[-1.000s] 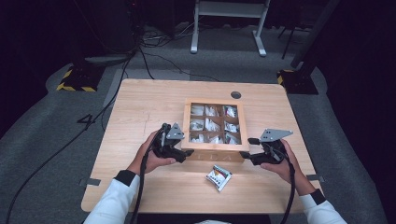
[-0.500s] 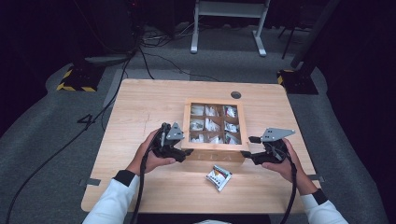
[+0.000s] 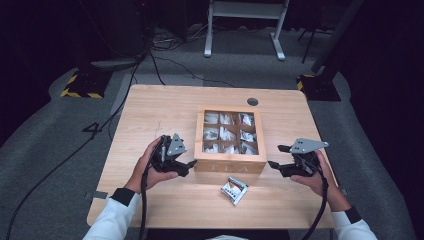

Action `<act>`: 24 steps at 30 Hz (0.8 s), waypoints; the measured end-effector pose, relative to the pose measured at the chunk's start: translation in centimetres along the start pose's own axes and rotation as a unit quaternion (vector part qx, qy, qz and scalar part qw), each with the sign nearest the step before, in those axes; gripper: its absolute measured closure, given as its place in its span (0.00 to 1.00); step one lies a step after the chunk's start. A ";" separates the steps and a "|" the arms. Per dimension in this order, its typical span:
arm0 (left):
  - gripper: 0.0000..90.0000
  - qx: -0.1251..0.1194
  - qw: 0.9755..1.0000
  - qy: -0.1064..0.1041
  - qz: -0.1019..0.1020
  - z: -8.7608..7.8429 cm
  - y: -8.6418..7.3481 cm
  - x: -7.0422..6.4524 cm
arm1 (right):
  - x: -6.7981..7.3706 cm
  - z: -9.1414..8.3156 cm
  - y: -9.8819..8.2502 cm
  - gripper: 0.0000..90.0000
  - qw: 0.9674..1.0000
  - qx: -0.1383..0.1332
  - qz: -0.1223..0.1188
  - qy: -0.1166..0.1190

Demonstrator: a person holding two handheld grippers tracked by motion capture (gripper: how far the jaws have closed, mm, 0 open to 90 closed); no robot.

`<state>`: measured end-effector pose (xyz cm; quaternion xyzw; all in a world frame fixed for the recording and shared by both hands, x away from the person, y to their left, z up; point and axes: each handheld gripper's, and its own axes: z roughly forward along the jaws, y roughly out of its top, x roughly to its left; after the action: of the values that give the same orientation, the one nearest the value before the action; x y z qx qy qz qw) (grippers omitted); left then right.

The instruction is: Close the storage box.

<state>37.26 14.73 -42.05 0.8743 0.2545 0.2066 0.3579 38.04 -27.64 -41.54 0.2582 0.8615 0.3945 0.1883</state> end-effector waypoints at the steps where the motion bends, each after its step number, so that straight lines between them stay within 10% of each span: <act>1: 0.19 0.003 1.000 0.002 0.002 -0.1 -0.2 0.0 | 0.0 0.0 -0.1 0.34 1.000 0.001 -0.003 -0.003; 24: 0.22 0.056 0.998 0.038 0.019 -0.1 -5.5 0.0 | -1.3 -0.3 -5.2 0.33 0.997 0.053 0.006 -0.064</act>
<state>35.53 18.15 -46.05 0.8892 0.2622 0.2319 0.2945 37.40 -31.47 -45.21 0.2975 0.8658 0.3320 0.2271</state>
